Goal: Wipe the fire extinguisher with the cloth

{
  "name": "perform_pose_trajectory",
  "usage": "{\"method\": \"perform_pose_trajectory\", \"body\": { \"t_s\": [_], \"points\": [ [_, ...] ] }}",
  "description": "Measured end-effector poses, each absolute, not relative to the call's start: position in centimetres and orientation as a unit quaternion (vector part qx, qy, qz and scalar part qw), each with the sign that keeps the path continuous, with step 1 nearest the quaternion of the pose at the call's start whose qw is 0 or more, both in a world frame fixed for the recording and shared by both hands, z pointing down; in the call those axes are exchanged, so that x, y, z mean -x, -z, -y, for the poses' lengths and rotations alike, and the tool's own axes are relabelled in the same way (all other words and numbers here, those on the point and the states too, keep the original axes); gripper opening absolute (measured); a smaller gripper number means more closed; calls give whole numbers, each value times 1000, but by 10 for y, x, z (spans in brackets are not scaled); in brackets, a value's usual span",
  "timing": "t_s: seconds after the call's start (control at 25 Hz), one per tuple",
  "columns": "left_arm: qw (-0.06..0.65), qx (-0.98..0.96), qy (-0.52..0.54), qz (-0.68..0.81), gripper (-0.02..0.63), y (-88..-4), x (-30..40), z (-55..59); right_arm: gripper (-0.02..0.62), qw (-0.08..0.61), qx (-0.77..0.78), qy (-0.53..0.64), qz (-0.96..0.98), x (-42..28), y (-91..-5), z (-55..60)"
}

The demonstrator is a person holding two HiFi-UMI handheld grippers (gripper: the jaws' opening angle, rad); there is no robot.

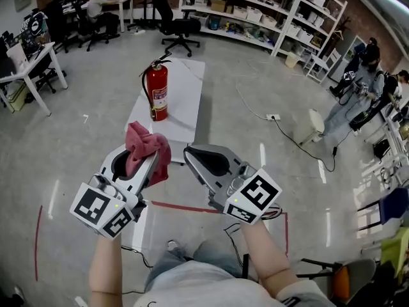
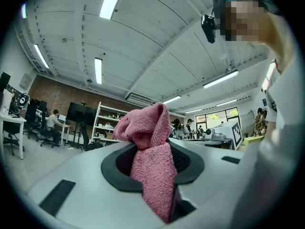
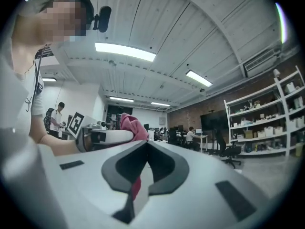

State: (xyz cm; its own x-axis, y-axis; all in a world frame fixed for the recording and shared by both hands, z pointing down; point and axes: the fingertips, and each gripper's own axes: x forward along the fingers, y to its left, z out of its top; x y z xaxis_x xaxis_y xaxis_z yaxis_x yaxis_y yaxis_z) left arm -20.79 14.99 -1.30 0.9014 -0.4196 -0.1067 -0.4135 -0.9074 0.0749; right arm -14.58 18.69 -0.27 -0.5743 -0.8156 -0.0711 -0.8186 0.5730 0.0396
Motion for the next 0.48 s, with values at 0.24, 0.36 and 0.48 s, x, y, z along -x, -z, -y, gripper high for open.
{"method": "perform_pose_trajectory", "body": {
  "t_s": [0.24, 0.36, 0.48],
  "points": [
    [24, -976, 49, 211, 119, 5, 182, -105, 9, 11, 463, -24, -886, 123, -6, -134],
    [21, -973, 46, 223, 118, -3, 167, -82, 9, 13, 455, -17, -890, 110, -17, -107],
    [22, -968, 46, 245, 118, -5, 148, -56, 9, 17, 439, -20, -898, 91, -19, -78]
  ]
}}
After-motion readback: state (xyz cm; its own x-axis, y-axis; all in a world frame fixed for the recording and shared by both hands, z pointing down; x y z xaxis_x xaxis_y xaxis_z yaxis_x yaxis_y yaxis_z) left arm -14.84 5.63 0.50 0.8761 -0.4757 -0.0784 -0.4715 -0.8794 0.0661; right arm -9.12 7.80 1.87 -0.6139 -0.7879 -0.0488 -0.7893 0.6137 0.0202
